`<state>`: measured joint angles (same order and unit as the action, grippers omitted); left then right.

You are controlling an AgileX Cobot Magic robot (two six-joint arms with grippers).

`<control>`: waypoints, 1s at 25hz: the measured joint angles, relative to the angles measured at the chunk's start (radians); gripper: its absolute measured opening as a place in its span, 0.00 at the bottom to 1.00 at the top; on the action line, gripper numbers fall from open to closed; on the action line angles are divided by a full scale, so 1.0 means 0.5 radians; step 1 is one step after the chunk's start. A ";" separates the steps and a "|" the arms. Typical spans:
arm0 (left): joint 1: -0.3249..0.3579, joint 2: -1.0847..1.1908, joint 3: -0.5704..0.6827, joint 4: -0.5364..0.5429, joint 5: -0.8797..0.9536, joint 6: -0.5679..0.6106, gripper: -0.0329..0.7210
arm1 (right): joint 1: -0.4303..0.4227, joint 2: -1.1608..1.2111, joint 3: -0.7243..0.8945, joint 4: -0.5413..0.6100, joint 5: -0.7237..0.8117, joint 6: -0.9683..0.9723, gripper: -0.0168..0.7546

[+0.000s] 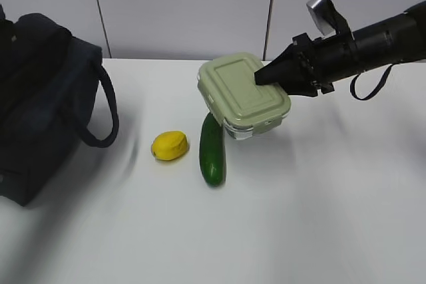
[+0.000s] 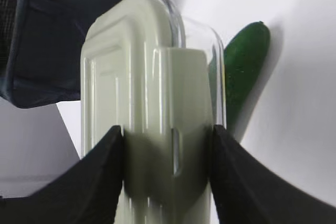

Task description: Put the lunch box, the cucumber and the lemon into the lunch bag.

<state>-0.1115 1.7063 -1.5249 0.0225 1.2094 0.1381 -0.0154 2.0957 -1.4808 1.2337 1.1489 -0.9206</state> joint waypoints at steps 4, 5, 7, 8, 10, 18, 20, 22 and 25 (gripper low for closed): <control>-0.078 0.000 0.000 0.000 -0.010 -0.021 0.05 | 0.063 -0.066 0.000 0.040 0.011 0.013 0.50; -0.099 0.000 0.000 0.000 -0.023 -0.031 0.05 | 0.072 -0.079 0.000 0.061 0.015 0.016 0.50; -0.139 0.000 0.000 0.000 -0.039 -0.039 0.05 | 0.091 -0.103 0.000 0.093 0.016 0.021 0.50; -0.156 0.000 0.000 0.000 -0.044 -0.043 0.05 | 0.101 -0.116 0.000 0.106 0.016 0.021 0.50; -0.195 0.000 0.000 0.000 -0.044 -0.051 0.05 | 0.117 -0.136 0.000 0.128 0.020 0.021 0.50; -0.327 0.018 0.000 0.000 -0.060 -0.119 0.05 | 0.185 -0.191 0.003 0.187 0.024 0.029 0.50; -0.353 0.049 -0.002 0.000 -0.068 -0.132 0.05 | 0.195 -0.198 0.003 0.213 0.027 0.032 0.50; -0.380 0.076 -0.002 0.000 -0.074 -0.145 0.05 | 0.199 -0.203 0.003 0.231 0.035 0.037 0.50; -0.422 0.108 -0.002 -0.008 -0.103 -0.167 0.05 | 0.204 -0.203 0.003 0.235 0.035 0.051 0.50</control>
<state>-0.3227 1.7604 -1.5256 0.0183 1.1576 0.0548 0.0865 1.9944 -1.4795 1.3511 1.1664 -0.8952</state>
